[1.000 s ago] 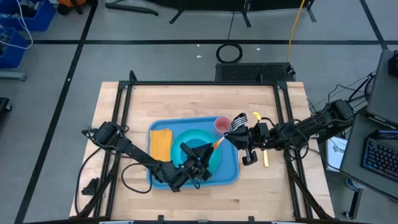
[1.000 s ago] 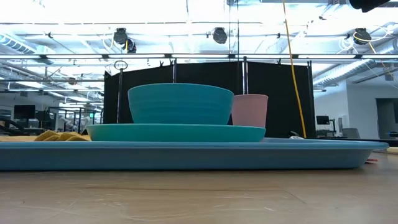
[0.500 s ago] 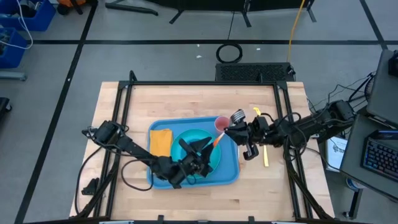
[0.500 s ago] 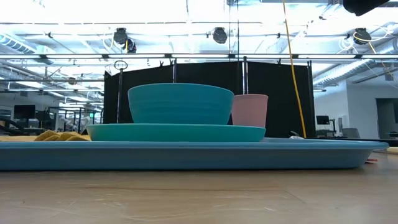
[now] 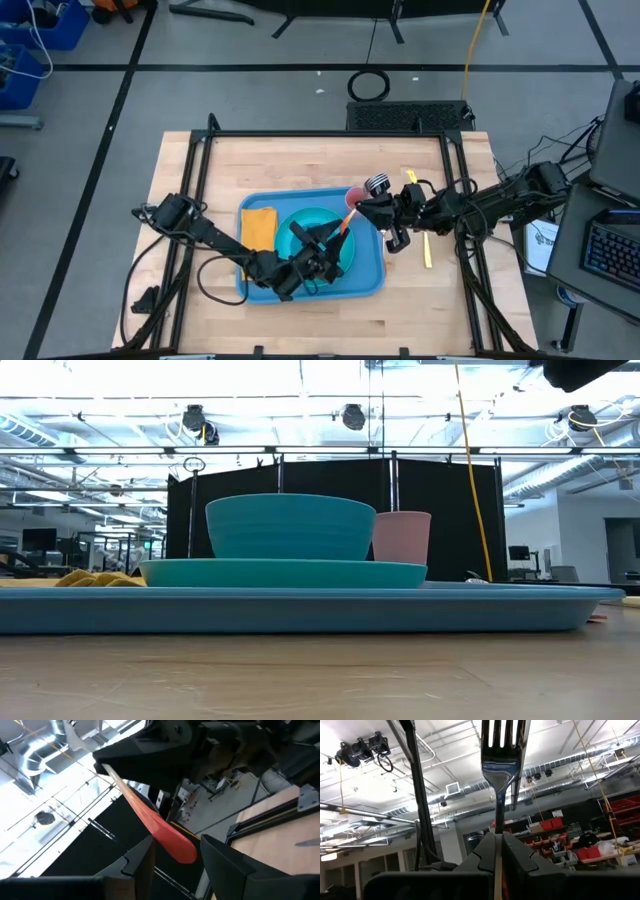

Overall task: Set up tray
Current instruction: Put the orange fork on the yellow napkin

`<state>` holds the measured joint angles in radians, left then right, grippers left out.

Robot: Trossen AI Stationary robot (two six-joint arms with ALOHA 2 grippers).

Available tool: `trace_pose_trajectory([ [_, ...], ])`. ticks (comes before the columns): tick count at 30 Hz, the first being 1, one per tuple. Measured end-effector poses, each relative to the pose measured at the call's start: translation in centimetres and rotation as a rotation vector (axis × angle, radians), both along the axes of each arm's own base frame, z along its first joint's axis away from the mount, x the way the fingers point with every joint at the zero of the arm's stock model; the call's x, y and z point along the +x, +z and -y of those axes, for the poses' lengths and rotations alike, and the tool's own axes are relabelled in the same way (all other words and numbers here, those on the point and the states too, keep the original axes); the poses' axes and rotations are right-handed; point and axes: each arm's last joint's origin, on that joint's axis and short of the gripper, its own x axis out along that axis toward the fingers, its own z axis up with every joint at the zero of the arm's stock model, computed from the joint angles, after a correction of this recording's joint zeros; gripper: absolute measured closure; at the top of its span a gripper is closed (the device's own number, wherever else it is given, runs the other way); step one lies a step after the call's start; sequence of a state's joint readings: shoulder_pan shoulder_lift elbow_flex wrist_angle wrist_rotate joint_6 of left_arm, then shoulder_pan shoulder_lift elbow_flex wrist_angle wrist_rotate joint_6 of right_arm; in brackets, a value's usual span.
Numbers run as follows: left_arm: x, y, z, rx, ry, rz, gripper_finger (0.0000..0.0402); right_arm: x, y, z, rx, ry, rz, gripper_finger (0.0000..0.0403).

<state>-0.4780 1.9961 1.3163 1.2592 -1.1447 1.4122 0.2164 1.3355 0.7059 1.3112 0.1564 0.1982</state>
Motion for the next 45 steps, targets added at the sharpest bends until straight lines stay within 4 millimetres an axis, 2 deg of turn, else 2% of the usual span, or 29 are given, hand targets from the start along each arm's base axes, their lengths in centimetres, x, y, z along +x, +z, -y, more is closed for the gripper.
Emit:
trace_pose_trajectory([
  [9,0.1,0.1,-0.9,-0.072,0.066,0.037,0.0236,0.6,-0.8,-0.1,-0.028,-0.025,-0.010,0.0397],
  [19,0.1,0.1,-1.0,-0.085,0.082,0.033,0.0239,0.6,-0.9,-0.4,-0.058,-0.079,-0.035,0.0397],
  [22,0.1,0.1,-1.0,-0.082,0.084,0.029,0.0262,0.7,-1.1,-0.4,-0.070,-0.090,-0.051,0.0397],
  [31,-0.3,0.4,-1.1,-0.131,0.123,0.051,0.0388,0.7,-1.0,-0.5,-0.081,-0.094,-0.049,0.0397],
  [45,-0.4,0.4,-0.6,-0.119,0.114,0.032,0.0394,0.6,-1.1,-1.1,-0.116,-0.094,-0.061,0.0397],
])
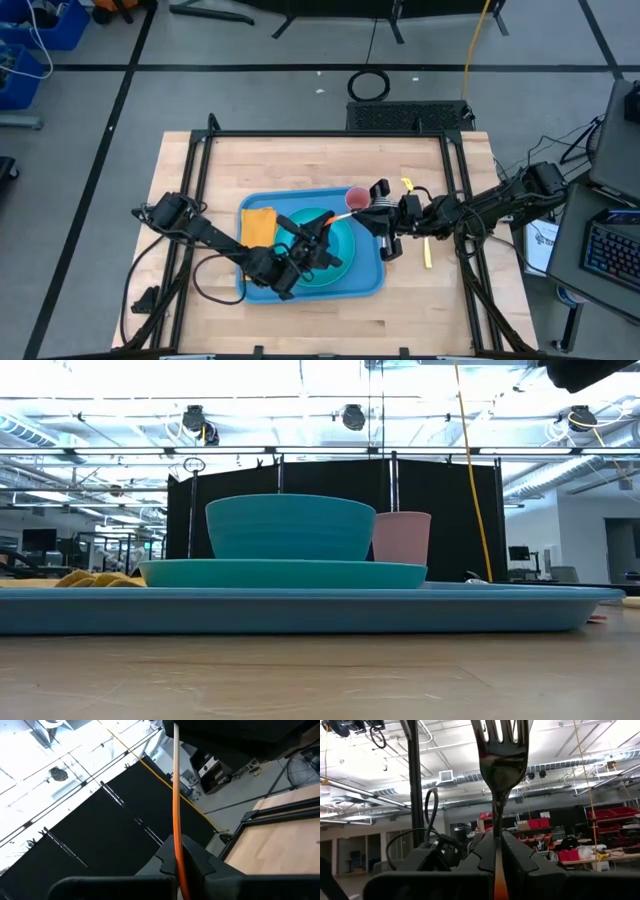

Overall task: Set up tray
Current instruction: Put the orange fork on the yellow napkin

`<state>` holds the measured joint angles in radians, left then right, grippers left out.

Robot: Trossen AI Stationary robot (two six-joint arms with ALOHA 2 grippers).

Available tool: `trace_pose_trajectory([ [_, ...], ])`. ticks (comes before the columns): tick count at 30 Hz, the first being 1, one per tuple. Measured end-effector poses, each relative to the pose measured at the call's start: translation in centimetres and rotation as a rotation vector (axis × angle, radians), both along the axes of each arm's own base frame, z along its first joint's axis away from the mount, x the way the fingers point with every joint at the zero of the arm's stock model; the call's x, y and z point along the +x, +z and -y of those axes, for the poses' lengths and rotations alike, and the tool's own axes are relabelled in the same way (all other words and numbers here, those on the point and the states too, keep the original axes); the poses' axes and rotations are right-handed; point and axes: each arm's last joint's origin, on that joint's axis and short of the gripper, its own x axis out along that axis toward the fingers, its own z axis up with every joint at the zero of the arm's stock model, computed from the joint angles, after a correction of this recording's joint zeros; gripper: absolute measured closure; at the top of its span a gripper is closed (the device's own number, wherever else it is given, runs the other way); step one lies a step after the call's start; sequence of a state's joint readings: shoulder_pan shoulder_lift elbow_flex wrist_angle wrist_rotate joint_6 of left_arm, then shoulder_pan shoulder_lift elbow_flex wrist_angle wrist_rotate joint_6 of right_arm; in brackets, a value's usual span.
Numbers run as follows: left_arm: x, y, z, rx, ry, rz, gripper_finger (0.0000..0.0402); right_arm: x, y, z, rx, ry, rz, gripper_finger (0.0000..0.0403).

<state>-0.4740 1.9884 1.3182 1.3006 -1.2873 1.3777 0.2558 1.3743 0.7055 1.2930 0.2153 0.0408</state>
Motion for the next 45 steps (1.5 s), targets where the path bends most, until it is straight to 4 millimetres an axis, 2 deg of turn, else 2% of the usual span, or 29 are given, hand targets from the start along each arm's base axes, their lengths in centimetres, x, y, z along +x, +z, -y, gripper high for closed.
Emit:
trace_pose_trajectory([
  [7,0.0,0.0,-0.1,0.010,-0.002,0.006,0.0401,0.1,-0.2,-0.3,-0.013,0.019,-0.022,0.0366],
  [19,0.0,-0.1,0.0,0.044,-0.008,-0.016,0.0401,0.5,-1.0,-0.4,-0.015,0.022,-0.115,0.0238],
  [26,-1.0,1.8,-0.6,0.026,0.003,0.040,0.0401,0.7,-1.8,-0.8,-0.151,-0.016,-0.190,0.0190],
  [34,-2.3,4.3,-1.6,0.032,0.028,0.077,0.0401,0.2,-3.5,-1.4,-0.242,-0.017,-0.263,0.0170],
  [38,-3.2,4.8,-2.9,0.025,0.051,0.090,0.0401,-0.3,-4.6,-1.6,-0.254,-0.004,-0.293,0.0173],
  [41,-4.7,5.1,-4.2,-0.025,0.054,0.148,0.0401,-0.8,-5.4,-1.9,-0.264,0.011,-0.314,0.0175],
  [45,-8.0,4.7,-5.2,-0.129,0.002,0.276,0.0401,-1.4,-6.3,-2.1,-0.255,0.006,-0.328,0.0175],
])
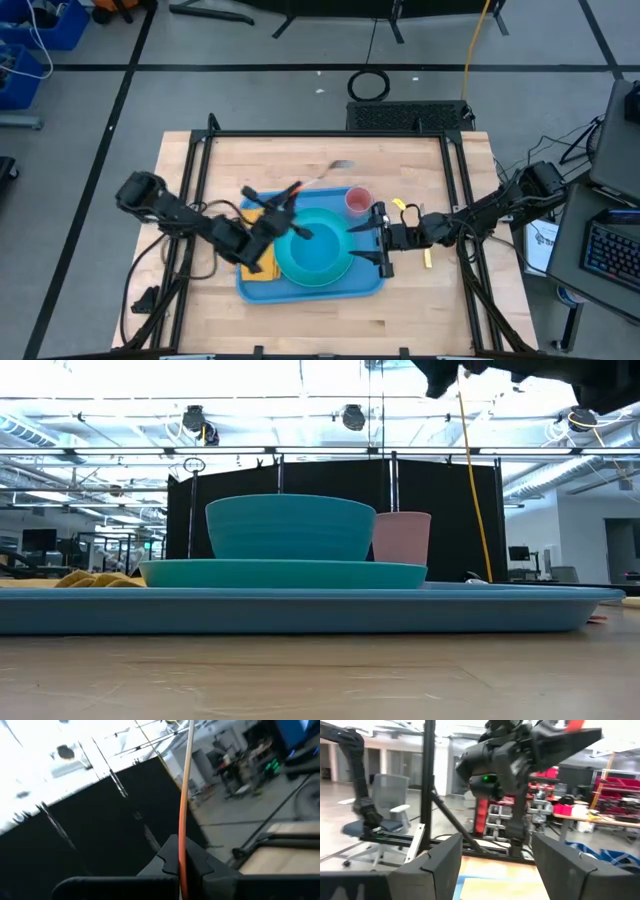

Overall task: Set up tray
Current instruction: Put the orange fork on the yellow napkin

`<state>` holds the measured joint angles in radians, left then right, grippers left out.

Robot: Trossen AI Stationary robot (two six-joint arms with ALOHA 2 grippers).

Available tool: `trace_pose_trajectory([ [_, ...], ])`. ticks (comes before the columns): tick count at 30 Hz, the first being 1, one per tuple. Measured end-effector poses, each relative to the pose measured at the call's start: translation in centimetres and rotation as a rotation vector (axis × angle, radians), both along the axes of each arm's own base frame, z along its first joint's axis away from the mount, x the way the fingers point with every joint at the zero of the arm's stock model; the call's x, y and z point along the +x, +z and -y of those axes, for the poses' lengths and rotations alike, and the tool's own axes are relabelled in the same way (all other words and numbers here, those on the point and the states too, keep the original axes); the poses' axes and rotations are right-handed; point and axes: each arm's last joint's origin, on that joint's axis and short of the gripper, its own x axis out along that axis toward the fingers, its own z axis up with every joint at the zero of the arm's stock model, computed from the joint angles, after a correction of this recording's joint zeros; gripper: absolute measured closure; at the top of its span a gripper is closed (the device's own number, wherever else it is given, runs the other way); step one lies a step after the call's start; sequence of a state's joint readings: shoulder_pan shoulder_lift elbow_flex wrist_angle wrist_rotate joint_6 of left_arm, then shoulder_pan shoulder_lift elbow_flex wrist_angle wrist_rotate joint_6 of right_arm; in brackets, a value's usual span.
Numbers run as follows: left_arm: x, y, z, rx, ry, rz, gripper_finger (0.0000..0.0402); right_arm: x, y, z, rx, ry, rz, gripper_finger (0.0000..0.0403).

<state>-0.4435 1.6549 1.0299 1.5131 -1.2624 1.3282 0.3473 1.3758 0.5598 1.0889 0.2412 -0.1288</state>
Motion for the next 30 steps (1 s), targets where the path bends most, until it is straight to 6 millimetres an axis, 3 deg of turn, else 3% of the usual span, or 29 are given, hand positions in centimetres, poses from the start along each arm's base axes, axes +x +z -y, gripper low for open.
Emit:
trace_pose_trajectory([
  [6,-5.2,-2.0,0.2,-0.147,-0.185,0.187,0.0401,-0.3,-0.6,0.1,0.004,-0.042,-0.023,0.0177],
  [11,-8.1,-4.8,0.8,-0.291,-0.377,0.326,0.0401,-0.3,-0.7,0.1,0.003,-0.041,-0.027,0.0178],
  [21,-10.6,-11.3,0.2,-0.697,-0.566,0.565,0.0401,-0.3,-0.7,0.1,-0.018,-0.044,-0.025,0.0181],
  [30,-12.0,-13.8,1.7,-0.858,-0.561,0.583,0.0401,-0.4,-0.6,0.1,-0.048,-0.050,-0.007,0.0180],
])
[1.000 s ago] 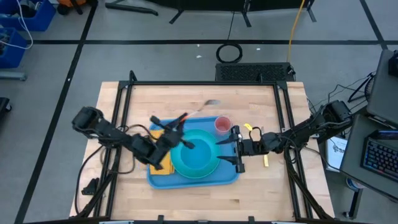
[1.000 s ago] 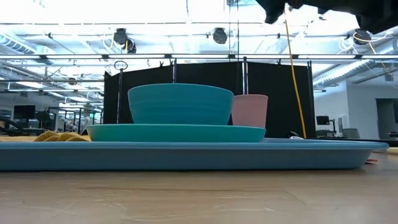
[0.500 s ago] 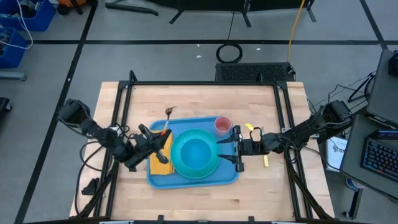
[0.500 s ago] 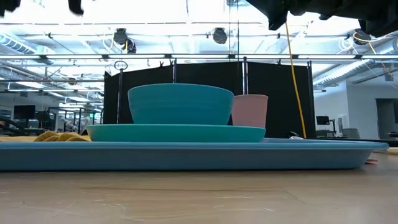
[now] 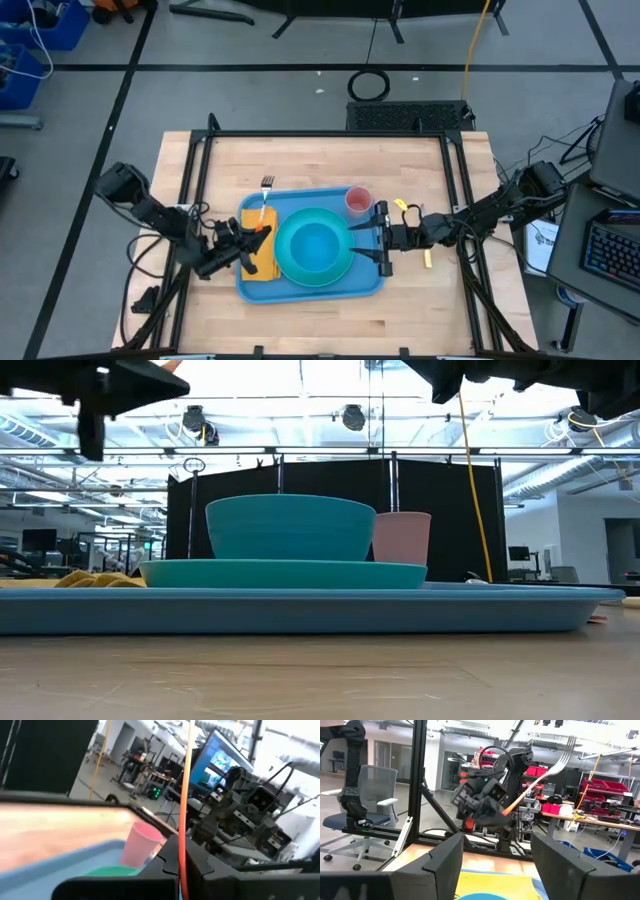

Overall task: Set up tray
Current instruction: Put the orange fork on the yellow napkin

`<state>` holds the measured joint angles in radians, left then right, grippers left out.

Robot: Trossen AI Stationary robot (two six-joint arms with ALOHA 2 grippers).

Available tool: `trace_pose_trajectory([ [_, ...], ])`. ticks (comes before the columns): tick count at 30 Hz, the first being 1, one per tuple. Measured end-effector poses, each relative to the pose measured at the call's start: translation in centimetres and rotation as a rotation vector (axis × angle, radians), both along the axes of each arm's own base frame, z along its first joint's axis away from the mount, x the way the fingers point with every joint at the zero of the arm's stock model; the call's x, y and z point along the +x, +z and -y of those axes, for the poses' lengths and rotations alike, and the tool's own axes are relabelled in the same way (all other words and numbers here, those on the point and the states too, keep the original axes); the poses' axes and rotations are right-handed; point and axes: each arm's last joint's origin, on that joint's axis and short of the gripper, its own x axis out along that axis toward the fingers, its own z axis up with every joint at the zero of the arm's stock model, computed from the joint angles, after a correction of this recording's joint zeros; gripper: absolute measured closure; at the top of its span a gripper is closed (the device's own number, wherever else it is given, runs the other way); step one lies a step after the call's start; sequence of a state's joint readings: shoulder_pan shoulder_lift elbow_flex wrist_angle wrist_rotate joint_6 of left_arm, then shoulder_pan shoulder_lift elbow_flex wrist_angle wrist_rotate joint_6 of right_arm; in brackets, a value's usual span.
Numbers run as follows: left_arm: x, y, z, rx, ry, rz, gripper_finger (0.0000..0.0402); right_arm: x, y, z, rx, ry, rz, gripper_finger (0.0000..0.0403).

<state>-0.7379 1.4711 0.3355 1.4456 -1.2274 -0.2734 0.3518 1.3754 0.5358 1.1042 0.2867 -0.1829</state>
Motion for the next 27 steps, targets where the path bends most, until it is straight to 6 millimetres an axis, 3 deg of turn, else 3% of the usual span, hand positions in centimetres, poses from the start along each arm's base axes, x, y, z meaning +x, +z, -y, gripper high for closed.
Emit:
trace_pose_trajectory([
  [10,-2.1,-5.7,3.5,-0.178,0.110,-0.011,0.0401,0.1,0.2,0.5,-0.038,-0.029,0.024,0.0179],
  [14,-2.6,-8.3,5.0,-0.241,0.061,0.021,0.0401,0.3,0.2,1.0,-0.042,-0.047,0.022,0.0179],
  [22,-1.4,-10.8,7.1,-0.451,0.060,0.156,0.0401,0.5,0.3,2.1,-0.057,-0.096,0.032,0.0179],
  [27,-1.5,-10.9,7.5,-0.505,0.049,0.188,0.0401,0.6,0.3,2.6,-0.061,-0.115,0.035,0.0179],
])
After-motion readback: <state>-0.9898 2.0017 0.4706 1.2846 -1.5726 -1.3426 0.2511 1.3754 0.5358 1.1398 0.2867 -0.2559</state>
